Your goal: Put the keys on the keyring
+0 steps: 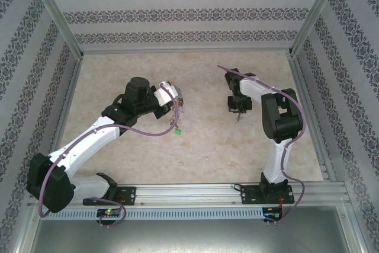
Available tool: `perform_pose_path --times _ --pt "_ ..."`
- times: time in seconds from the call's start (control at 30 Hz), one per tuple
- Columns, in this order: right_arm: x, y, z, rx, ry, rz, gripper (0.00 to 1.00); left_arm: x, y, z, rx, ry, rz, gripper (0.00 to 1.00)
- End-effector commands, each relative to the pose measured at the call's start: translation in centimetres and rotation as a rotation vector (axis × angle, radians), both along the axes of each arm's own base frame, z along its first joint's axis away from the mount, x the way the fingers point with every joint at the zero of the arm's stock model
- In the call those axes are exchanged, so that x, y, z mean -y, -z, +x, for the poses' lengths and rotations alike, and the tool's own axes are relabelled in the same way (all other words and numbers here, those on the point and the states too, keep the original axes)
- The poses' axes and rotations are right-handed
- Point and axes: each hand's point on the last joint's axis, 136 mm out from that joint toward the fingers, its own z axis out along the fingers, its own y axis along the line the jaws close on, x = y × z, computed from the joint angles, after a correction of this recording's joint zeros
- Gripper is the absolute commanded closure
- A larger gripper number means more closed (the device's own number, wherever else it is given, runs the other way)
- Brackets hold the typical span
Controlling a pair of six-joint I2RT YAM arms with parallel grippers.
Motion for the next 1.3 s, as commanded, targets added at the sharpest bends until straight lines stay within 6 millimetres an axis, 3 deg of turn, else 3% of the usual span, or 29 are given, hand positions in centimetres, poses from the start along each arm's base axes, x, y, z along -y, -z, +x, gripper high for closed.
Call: perform_pose_path --times 0.0,0.07,0.33,1.03,1.27 --pt "0.7 -0.9 -0.5 0.007 -0.001 -0.017 0.91 -0.2 -1.7 0.7 0.029 -0.016 -0.036 1.0" --pt "0.8 -1.1 -0.6 0.012 -0.003 -0.014 0.9 -0.3 -1.6 0.6 0.027 -0.018 -0.035 1.0" --pt "0.6 -1.8 -1.3 0.024 -0.03 0.008 0.71 -0.2 -1.8 0.6 0.03 -0.014 -0.035 1.0" --pt "0.8 -0.5 -1.5 -0.016 -0.105 -0.04 0.74 -0.4 -1.5 0.4 0.024 -0.021 -0.041 1.0" --pt "0.8 -0.2 -1.5 -0.02 -0.102 -0.038 0.8 -0.3 -1.5 0.4 0.022 -0.019 -0.042 1.0"
